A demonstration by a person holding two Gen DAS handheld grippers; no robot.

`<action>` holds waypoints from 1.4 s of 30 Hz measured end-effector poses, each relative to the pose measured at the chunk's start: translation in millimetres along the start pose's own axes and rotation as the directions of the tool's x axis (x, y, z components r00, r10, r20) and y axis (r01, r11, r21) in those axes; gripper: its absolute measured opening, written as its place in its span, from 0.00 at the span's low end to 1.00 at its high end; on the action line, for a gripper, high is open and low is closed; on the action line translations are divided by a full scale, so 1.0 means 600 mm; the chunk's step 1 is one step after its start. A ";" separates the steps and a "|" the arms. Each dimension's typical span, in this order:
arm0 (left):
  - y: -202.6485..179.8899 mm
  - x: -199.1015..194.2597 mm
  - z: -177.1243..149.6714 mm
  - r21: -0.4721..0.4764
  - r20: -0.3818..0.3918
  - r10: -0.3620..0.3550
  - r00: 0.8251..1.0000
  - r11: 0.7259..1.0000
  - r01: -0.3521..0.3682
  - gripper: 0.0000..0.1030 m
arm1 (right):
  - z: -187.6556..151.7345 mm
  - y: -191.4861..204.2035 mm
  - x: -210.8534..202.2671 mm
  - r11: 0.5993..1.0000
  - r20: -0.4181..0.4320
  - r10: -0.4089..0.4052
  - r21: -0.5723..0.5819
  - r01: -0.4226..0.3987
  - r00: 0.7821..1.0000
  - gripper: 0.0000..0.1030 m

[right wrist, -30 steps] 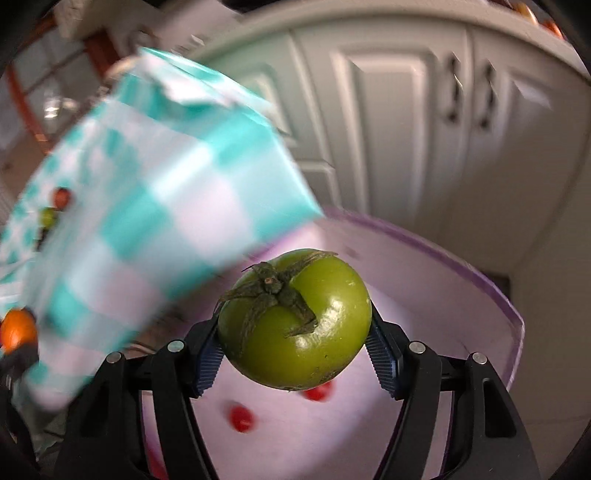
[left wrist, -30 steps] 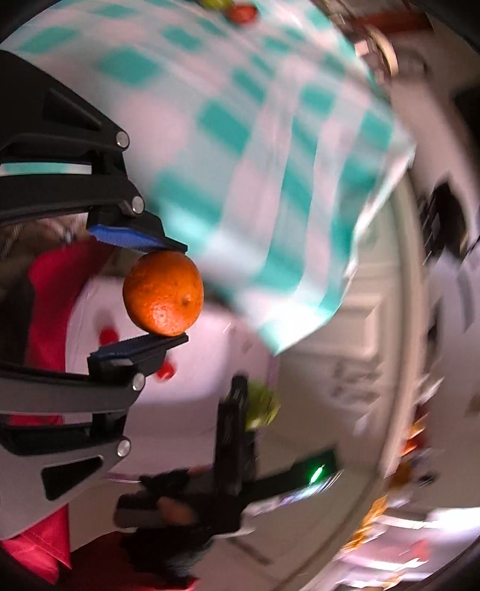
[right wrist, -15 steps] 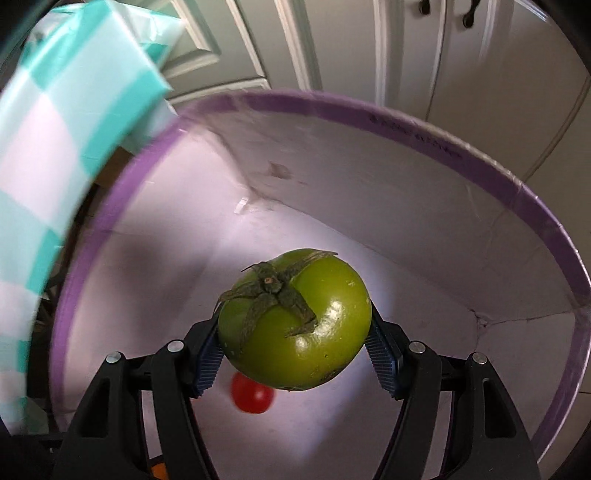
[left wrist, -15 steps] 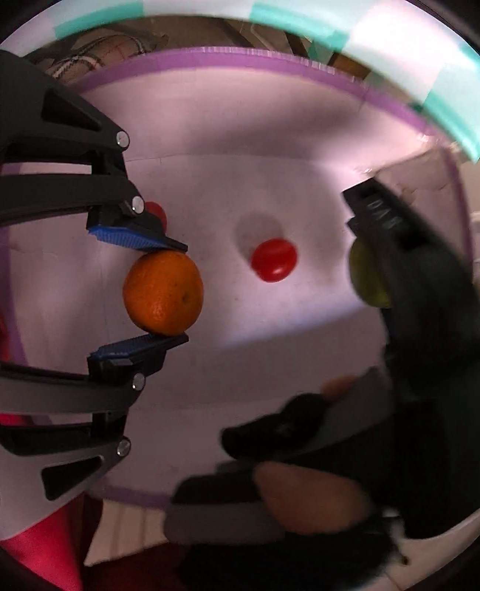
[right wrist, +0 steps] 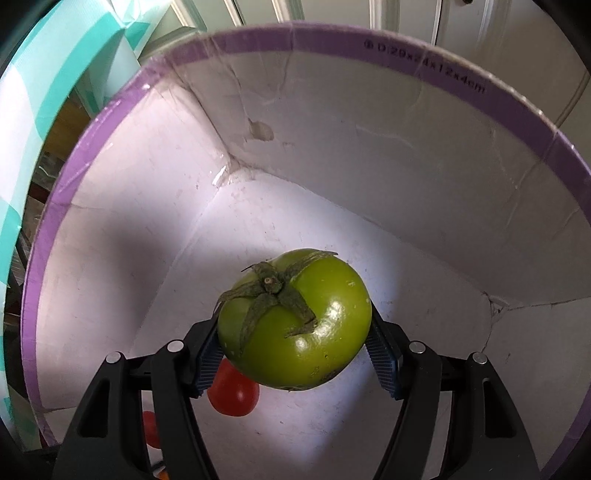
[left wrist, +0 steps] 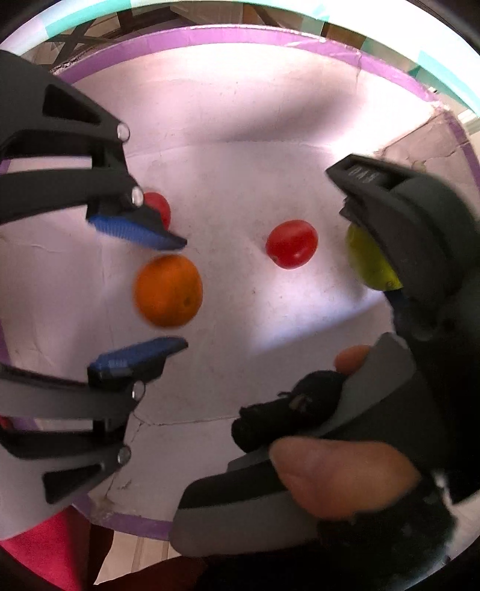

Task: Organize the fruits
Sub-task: 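Carry the green tomato and mandarin into the white box and open both tools, then move both open tools back over the remaining produce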

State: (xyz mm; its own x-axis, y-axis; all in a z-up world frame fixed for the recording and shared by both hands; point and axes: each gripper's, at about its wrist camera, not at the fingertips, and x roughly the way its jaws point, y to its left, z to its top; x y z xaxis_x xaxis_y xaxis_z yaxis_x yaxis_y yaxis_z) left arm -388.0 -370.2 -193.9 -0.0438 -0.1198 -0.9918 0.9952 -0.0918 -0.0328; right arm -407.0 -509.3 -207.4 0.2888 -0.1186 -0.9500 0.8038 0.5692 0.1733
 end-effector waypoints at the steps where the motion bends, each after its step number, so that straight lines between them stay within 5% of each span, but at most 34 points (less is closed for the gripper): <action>1: 0.001 -0.003 -0.001 0.000 0.008 0.003 1.000 1.000 -0.003 0.57 | -0.001 -0.001 0.003 1.000 -0.010 -0.004 0.004 0.004 1.000 0.65; 5: 0.007 -0.017 -0.005 -0.011 0.038 0.020 0.999 1.000 -0.020 0.60 | 0.006 -0.002 0.018 0.999 -0.053 -0.003 0.033 0.005 0.999 0.66; 8: 0.023 -0.035 -0.010 -0.030 0.064 0.032 0.997 0.999 -0.030 0.60 | 0.040 0.003 0.027 0.999 -0.007 0.008 0.035 -0.008 1.000 0.77; 12: 0.041 -0.068 -0.028 -0.058 0.123 0.055 0.991 0.997 -0.049 0.60 | 0.052 0.008 0.016 1.000 0.008 0.008 0.028 -0.008 1.000 0.79; 16: 0.054 -0.118 -0.049 -0.090 0.204 0.109 0.973 0.992 -0.092 0.60 | 0.059 0.008 -0.002 0.999 0.025 -0.002 0.048 0.001 1.000 0.79; 18: 0.048 -0.149 -0.048 -0.112 0.256 0.150 0.955 0.986 -0.125 0.70 | 0.061 0.005 -0.018 0.998 0.044 -0.001 0.060 -0.002 0.999 0.80; 19: 0.054 -0.177 -0.060 -0.139 0.317 0.191 0.929 0.978 -0.154 0.84 | 0.062 0.003 -0.029 0.998 0.058 0.002 0.064 -0.006 0.998 0.80; 22: 0.047 -0.237 -0.078 -0.217 0.430 0.274 0.861 0.956 -0.196 0.86 | 0.048 0.000 -0.053 0.997 0.083 -0.001 0.078 -0.005 0.997 0.80; 28: 0.103 -0.375 -0.162 -0.433 0.606 0.365 0.707 0.897 -0.092 0.97 | 0.038 0.053 -0.151 1.000 0.206 0.009 -0.008 -0.008 0.979 0.82; 30: 0.128 -0.419 -0.211 -0.515 0.631 0.434 0.643 0.854 -0.071 0.98 | 0.034 0.085 -0.197 0.998 0.273 0.045 -0.056 -0.031 0.961 0.85; 33: 0.164 -0.461 -0.271 -0.600 0.629 0.508 0.588 0.798 -0.048 0.98 | 0.022 0.157 -0.258 0.980 0.377 0.146 -0.182 -0.081 0.915 0.85; 36: 0.215 -0.502 -0.355 -0.735 0.570 0.632 0.525 0.678 -0.018 0.98 | -0.003 0.244 -0.314 0.946 0.443 0.246 -0.305 -0.113 0.862 0.85; 37: 0.237 -0.516 -0.374 -0.767 0.545 0.660 0.518 0.642 -0.011 0.98 | -0.009 0.263 -0.329 0.936 0.449 0.270 -0.331 -0.122 0.852 0.85; 39: 0.293 -0.532 -0.428 -0.850 0.458 0.730 0.507 0.527 0.009 0.98 | -0.012 0.315 -0.351 0.902 0.454 0.344 -0.405 -0.153 0.822 0.85; 42: 0.377 -0.540 -0.498 -0.930 0.327 0.795 0.510 0.366 0.026 0.98 | -0.040 0.395 -0.378 0.844 0.451 0.431 -0.508 -0.173 0.782 0.86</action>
State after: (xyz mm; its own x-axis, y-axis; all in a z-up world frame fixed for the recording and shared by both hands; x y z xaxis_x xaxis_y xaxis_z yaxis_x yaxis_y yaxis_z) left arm -122.8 -56.5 82.9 0.7408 -0.4578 -0.4915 0.4446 0.8827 -0.1521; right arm -294.5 -327.8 42.8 0.8068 -0.2141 -0.5507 0.3645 0.9139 0.1788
